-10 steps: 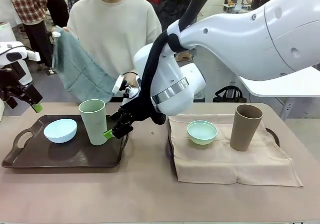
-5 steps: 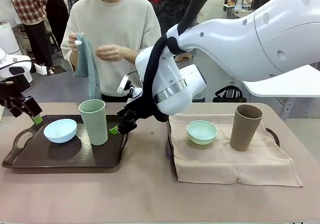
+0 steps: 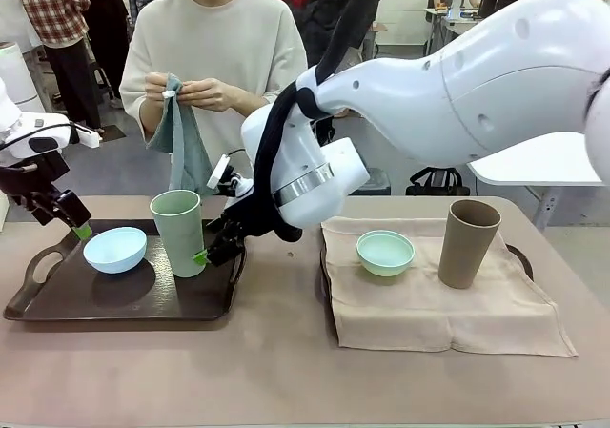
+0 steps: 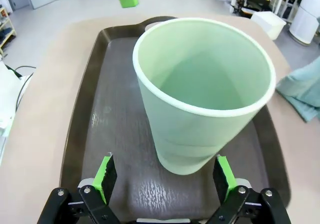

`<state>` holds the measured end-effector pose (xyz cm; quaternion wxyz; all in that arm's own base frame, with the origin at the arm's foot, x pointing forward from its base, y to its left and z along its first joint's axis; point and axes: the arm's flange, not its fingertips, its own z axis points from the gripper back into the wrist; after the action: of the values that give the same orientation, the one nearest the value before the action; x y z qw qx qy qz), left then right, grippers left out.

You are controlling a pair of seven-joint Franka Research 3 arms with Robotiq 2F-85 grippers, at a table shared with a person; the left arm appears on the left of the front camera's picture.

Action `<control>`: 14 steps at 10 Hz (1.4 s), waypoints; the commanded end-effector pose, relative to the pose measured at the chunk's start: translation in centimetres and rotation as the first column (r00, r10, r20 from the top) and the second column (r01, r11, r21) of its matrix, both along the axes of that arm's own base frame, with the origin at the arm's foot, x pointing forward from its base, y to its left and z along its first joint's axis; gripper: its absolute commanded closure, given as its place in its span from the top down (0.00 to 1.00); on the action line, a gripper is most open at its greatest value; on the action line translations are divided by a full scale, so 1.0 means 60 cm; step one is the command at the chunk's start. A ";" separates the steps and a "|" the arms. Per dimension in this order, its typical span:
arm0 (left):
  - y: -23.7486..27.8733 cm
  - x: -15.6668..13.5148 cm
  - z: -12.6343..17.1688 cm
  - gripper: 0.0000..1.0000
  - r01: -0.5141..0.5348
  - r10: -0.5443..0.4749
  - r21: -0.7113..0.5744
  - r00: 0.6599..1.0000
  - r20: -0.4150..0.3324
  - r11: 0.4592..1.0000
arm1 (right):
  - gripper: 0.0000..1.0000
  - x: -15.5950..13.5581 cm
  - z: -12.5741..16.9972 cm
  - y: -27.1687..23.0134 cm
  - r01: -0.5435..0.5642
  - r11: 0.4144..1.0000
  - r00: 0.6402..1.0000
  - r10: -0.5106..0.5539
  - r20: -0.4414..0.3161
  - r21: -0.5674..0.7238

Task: Set up a tray with a mat and arrange the tableware.
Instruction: Pick up the Picnic Bowl and Reusable plastic cup from the Handle tray in front of the human's position and hold them in the air.

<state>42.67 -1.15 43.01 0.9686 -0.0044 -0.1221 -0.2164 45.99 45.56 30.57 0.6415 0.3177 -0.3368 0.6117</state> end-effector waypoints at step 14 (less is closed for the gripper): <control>-0.008 0.119 -0.112 1.00 -0.162 0.167 0.054 0.982 -0.089 0.985 | 1.00 0.062 -0.037 0.071 0.021 0.994 0.996 -0.030 0.080 0.108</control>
<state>48.89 -1.57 36.45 0.9846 0.0101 -0.0811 -0.1545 49.81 48.97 28.88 0.6192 0.3254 -0.3786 0.6061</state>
